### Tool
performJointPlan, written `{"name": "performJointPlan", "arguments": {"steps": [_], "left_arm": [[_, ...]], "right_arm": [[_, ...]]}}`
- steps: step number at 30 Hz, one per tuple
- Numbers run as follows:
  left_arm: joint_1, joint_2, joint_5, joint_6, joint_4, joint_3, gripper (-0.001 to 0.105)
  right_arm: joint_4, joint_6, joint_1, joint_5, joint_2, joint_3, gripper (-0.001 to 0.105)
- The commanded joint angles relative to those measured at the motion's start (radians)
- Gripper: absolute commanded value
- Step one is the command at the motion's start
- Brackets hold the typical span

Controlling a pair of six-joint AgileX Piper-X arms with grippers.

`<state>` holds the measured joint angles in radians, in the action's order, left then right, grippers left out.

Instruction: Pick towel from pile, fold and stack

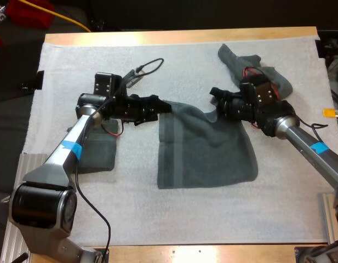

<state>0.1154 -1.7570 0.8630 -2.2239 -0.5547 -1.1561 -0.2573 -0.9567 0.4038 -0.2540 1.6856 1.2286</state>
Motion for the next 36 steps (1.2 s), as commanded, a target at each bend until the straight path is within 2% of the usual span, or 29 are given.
{"name": "performJointPlan", "arguments": {"steps": [1, 7, 12, 14, 18, 26, 31, 34, 36], "left_arm": [[-0.010, 0.003, 0.049, -0.004, 0.010, -0.001, 0.064], [-0.041, 0.003, 0.168, -0.004, 0.005, -0.001, 0.064], [-0.040, 0.003, 0.169, 0.006, -0.018, -0.001, 0.064], [-0.040, 0.003, 0.171, 0.014, -0.027, -0.001, 0.064], [-0.040, 0.003, 0.176, 0.064, -0.067, -0.001, 0.064], [-0.040, 0.003, 0.161, 0.165, -0.153, -0.001, 0.064], [-0.040, 0.003, 0.161, 0.233, -0.211, -0.001, 0.064], [-0.040, 0.003, 0.161, 0.271, -0.243, -0.001, 0.064], [-0.040, 0.004, 0.155, 0.291, -0.260, -0.001, 0.064]], "right_arm": [[0.043, -0.002, -0.005, -0.042, 0.000, 0.003, 0.057], [0.115, -0.002, -0.005, -0.063, 0.000, 0.003, 0.059], [0.117, 0.008, -0.007, -0.028, 0.000, 0.003, 0.059], [0.114, 0.062, -0.011, -0.004, 0.000, 0.003, 0.059], [0.083, 0.189, -0.030, 0.063, 0.000, 0.003, 0.059], [-0.085, 0.212, -0.065, 0.142, -0.002, 0.003, 0.059], [-0.089, 0.304, -0.088, 0.144, -0.005, 0.003, 0.059], [-0.089, 0.283, -0.090, 0.113, -0.005, 0.003, 0.059], [-0.089, 0.216, -0.090, 0.087, -0.005, 0.003, 0.059]]}}
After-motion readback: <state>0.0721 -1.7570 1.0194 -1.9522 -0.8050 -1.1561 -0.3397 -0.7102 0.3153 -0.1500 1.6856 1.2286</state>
